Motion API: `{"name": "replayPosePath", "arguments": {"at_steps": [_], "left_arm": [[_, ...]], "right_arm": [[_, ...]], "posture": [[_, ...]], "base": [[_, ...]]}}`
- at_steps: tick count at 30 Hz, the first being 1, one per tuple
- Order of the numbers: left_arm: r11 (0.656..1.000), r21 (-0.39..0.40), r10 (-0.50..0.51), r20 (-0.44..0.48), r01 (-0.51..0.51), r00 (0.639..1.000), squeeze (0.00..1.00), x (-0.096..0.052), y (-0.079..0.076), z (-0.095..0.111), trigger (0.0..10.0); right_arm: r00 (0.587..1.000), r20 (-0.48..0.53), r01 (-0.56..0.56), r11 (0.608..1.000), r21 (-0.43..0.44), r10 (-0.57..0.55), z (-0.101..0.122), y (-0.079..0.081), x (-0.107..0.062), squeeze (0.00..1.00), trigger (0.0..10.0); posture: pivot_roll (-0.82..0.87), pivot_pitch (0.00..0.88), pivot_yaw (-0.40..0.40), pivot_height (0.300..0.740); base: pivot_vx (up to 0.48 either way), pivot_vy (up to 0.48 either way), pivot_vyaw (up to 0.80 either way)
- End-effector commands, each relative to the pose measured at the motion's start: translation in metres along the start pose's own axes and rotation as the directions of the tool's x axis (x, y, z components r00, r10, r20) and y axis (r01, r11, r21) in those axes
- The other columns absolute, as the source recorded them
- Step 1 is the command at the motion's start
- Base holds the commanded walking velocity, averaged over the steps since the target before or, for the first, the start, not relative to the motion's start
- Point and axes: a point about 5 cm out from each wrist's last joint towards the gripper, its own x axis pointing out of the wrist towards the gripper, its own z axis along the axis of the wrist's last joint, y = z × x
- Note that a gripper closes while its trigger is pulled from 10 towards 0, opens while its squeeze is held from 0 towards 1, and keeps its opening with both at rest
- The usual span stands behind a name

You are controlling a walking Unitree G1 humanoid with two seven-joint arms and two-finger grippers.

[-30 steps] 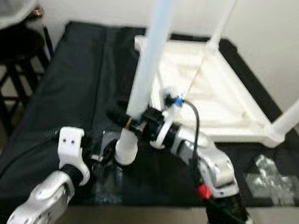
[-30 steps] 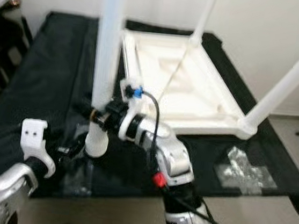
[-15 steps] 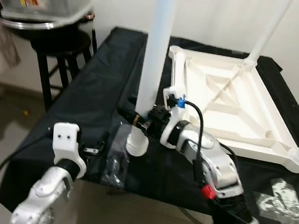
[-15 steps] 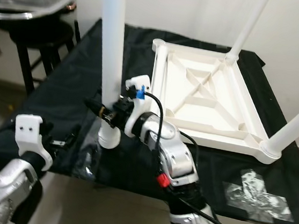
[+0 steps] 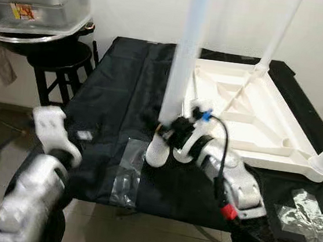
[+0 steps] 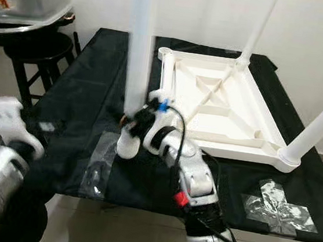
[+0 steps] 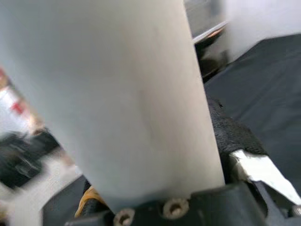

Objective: Building children table

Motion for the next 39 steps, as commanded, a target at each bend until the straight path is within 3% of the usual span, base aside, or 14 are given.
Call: {"name": "replayPosePath", "arguments": {"at_steps": [1, 5, 9, 11, 12, 14, 15, 18, 24, 27, 29, 31, 37, 39], "left_arm": [[1.0, -0.021, 0.015, -0.006, -0.015, 1.0, 0.0, -0.002, 0.005, -0.002, 10.0], [1.0, 0.027, -0.01, 0.056, 0.009, 0.998, 0.0, 0.007, 0.023, 0.022, 10.0], [0.998, 0.055, -0.03, 0.06, 0.027, 0.998, 0.0, 0.009, 0.03, 0.028, 10.0], [0.99, 0.119, -0.078, 0.032, 0.074, 0.996, 0.0, 0.01, 0.044, 0.037, 10.0], [0.99, 0.119, -0.078, 0.032, 0.074, 0.996, 0.0, 0.01, 0.044, 0.037, 10.0], [0.974, 0.191, -0.116, -0.025, 0.119, 0.993, 0.0, 0.008, 0.052, 0.037, 10.0], [0.974, 0.191, -0.116, -0.025, 0.119, 0.993, 0.0, 0.008, 0.052, 0.037, 10.0], [0.964, 0.227, -0.125, -0.083, 0.141, 0.989, 0.0, 0.005, 0.055, 0.028, 10.0], [0.954, 0.25, -0.135, -0.128, 0.164, 0.983, 0.0, 0.0, 0.049, 0.014, 10.0], [0.964, 0.199, -0.143, -0.173, 0.176, 0.975, 0.0, -0.007, 0.034, -0.011, 10.0], [0.972, 0.097, -0.186, -0.237, 0.214, 0.954, 0.0, -0.022, -0.004, -0.051, 10.0], [0.971, 0.064, -0.207, -0.261, 0.231, 0.943, 0.0, -0.029, -0.018, -0.064, 10.0], [0.971, 0.041, -0.216, -0.279, 0.236, 0.936, 0.0, -0.034, -0.027, -0.074, 10.0], [0.977, 0.029, -0.188, -0.343, 0.21, 0.92, 0.0, -0.044, -0.028, -0.097, 10.0]], "right_arm": [[0.999, 0.034, 0.024, 1.0, 0.0, -0.024, 0.005, -0.005, 0.0, 0.0, 10.0], [0.988, 0.076, 0.131, 0.99, 0.045, -0.135, 0.013, -0.033, -0.007, 0.0, 10.0], [0.981, 0.091, 0.166, 0.984, 0.06, -0.171, 0.017, -0.044, -0.01, 0.0, 10.0], [0.966, 0.103, 0.234, 0.972, 0.03, -0.236, 0.026, -0.071, -0.022, 0.0, 10.0], [0.966, 0.103, 0.234, 0.972, 0.03, -0.236, 0.026, -0.071, -0.022, 0.0, 10.0], [0.955, 0.089, 0.293, 0.943, -0.157, -0.282, 0.038, -0.093, -0.034, 0.0, 10.0], [0.955, 0.089, 0.293, 0.943, -0.157, -0.282, 0.038, -0.093, -0.034, 0.0, 10.0], [0.947, 0.085, 0.319, 0.87, -0.377, -0.31, 0.048, -0.104, -0.04, 0.0, 10.0], [0.952, 0.087, 0.304, 0.864, -0.4, -0.294, 0.049, -0.1, -0.038, 0.0, 10.0], [0.966, 0.075, 0.256, 0.891, -0.376, -0.246, 0.041, -0.088, -0.033, 0.0, 10.0], [0.985, 0.055, 0.175, 0.939, -0.296, -0.167, 0.025, -0.062, -0.023, 0.0, 10.0], [0.989, 0.051, 0.144, 0.958, -0.248, -0.135, 0.017, -0.051, -0.02, 0.0, 10.0], [0.993, 0.046, 0.119, 0.969, -0.215, -0.112, 0.01, -0.042, -0.018, 0.0, 10.0], [0.997, 0.034, 0.081, 0.98, -0.18, -0.076, -0.002, -0.028, -0.014, 0.0, 10.0]], "posture": [[-0.01, 0.028, -0.048, 0.74], [0.0, 0.012, -0.053, 0.74], [0.0, 0.01, -0.05, 0.74], [0.01, 0.002, -0.05, 0.74], [0.01, 0.002, -0.05, 0.74], [0.01, 0.004, -0.048, 0.74], [0.01, 0.004, -0.048, 0.74], [0.0, 0.003, -0.046, 0.74], [0.0, 0.0, -0.048, 0.74], [0.01, 0.0, -0.045, 0.74], [0.0, 0.0, -0.046, 0.74], [0.0, 0.0, -0.042, 0.74], [0.0, 0.0, -0.041, 0.74], [-0.01, 0.0, -0.036, 0.74]], "base": [[0.0, 0.0, 0.0], [0.0, 0.0, 0.0], [0.0, 0.0, 0.0], [0.0, 0.0, 0.0], [0.0, 0.0, 0.0], [0.0, 0.0, 0.0], [0.0, 0.0, 0.0], [0.0, 0.0, 0.0], [0.0, 0.0, 0.0], [0.0, 0.0, 0.0], [0.0, 0.0, 0.0], [0.0, 0.0, 0.0], [0.0, 0.0, 0.0], [0.0, 0.0, 0.0]]}}
